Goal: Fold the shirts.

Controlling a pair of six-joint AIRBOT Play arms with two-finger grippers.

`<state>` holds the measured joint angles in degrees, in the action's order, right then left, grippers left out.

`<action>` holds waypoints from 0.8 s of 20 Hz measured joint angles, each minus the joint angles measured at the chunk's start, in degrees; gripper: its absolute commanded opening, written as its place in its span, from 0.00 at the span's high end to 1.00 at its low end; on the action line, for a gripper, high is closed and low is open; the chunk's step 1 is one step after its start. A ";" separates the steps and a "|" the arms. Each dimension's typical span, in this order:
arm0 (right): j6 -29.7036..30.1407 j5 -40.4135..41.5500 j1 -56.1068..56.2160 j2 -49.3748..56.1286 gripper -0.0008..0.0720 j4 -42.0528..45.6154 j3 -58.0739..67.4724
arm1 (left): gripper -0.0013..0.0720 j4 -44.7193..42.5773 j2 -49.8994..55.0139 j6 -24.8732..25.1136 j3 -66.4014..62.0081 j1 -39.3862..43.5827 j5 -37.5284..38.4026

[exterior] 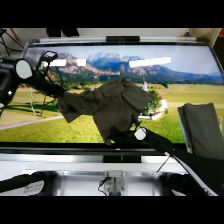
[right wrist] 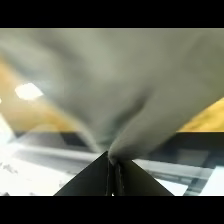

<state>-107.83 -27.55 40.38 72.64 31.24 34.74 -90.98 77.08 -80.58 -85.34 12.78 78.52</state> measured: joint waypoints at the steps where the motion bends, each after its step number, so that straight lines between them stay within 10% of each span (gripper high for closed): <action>1: 0.79 -1.11 -0.59 -1.73 0.90 1.77 0.90 | 0.92 0.02 -0.81 0.00 -0.15 0.02 0.02; 11: 3.23 -25.27 -26.80 -37.46 0.90 48.65 37.31 | 0.92 -0.52 -19.10 -8.92 -28.70 -12.59 -1.25; 16: 3.78 -29.97 -34.45 -46.64 0.90 57.53 48.50 | 0.92 -0.15 -29.24 -15.10 -29.03 -19.93 2.27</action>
<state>-104.05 -57.52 5.93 26.00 88.77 83.24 -91.13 47.83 -95.68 -114.37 -7.16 80.79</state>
